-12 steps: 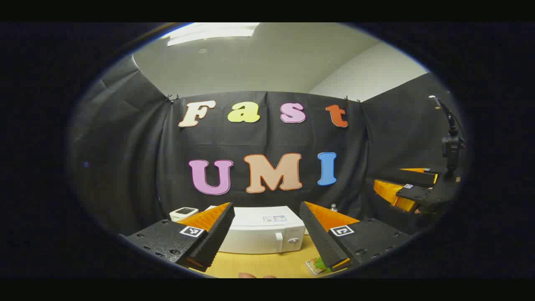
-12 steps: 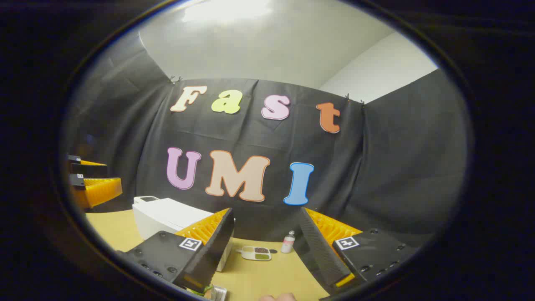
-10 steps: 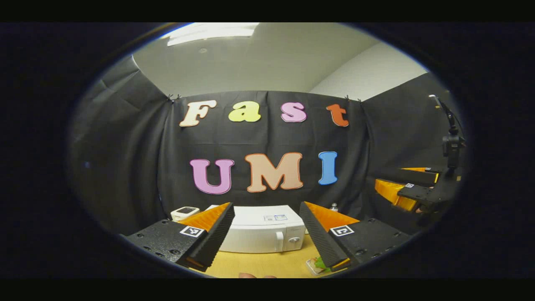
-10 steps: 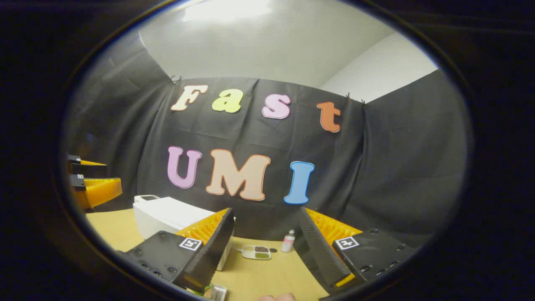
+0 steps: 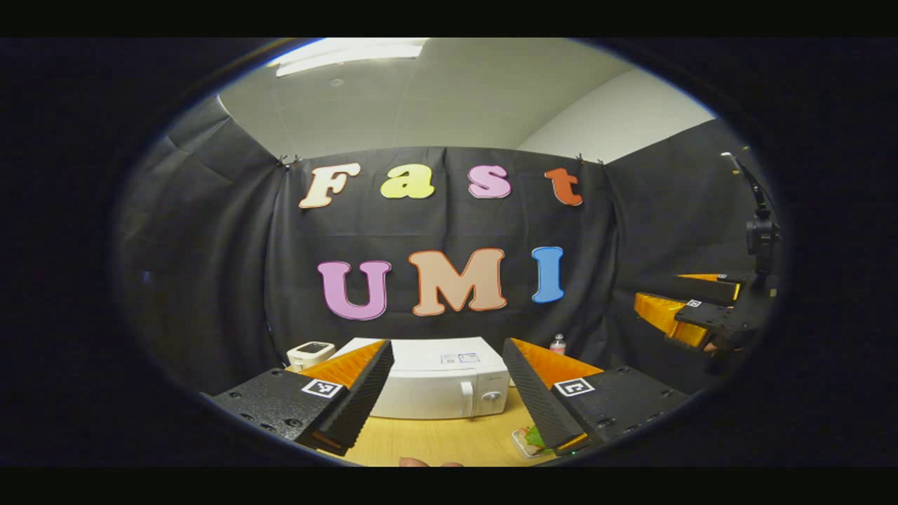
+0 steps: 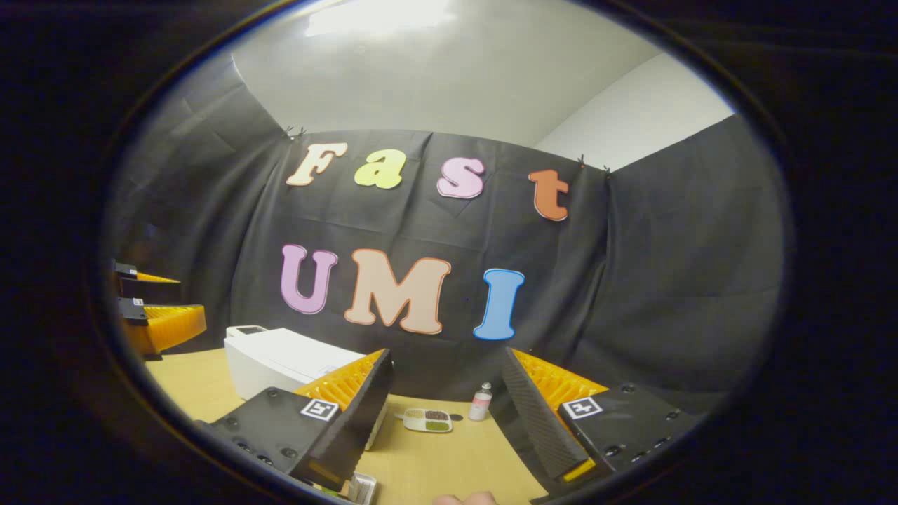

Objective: Open the microwave oven with the left hand, put the food in, and close the microwave oven.

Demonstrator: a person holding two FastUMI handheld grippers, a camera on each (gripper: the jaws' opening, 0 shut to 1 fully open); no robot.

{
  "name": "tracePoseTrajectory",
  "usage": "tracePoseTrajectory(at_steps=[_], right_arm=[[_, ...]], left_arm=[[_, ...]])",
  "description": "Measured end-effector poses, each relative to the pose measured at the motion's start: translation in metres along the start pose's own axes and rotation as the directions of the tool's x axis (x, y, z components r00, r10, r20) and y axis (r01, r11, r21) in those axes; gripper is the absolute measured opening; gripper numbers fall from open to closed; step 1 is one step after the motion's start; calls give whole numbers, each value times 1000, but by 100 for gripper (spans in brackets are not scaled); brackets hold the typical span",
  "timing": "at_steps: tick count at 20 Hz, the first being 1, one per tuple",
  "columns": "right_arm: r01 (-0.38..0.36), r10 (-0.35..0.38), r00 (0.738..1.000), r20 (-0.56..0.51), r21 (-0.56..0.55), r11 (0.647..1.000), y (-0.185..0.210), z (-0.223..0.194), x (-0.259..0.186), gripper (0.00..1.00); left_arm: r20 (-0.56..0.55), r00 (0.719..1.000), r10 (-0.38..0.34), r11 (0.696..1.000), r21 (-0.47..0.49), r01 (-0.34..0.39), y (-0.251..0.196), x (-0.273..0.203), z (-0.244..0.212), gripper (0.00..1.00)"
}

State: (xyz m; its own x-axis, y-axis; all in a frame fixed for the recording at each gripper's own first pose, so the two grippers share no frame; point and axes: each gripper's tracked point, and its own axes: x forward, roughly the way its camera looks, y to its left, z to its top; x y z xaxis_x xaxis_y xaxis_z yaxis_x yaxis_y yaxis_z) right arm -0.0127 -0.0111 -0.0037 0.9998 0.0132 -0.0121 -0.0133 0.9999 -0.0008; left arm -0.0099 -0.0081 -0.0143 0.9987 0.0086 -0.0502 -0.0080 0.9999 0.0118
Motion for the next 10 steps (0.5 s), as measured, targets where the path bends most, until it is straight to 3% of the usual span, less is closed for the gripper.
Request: tracePoseTrajectory(at_steps=[7, 10], right_arm=[[-35, 35, 999, -3, 1, 999, 11, -4, 7, 96], [-45, 45, 999, 2, -9, 999, 15, -4, 16, 99]], left_arm=[[-6, 1000, 13, 1000, 7, -13, 0, 1, -4, 93], [-16, 1000, 17, 1000, -21, -18, 1, 7, -8, 98]])
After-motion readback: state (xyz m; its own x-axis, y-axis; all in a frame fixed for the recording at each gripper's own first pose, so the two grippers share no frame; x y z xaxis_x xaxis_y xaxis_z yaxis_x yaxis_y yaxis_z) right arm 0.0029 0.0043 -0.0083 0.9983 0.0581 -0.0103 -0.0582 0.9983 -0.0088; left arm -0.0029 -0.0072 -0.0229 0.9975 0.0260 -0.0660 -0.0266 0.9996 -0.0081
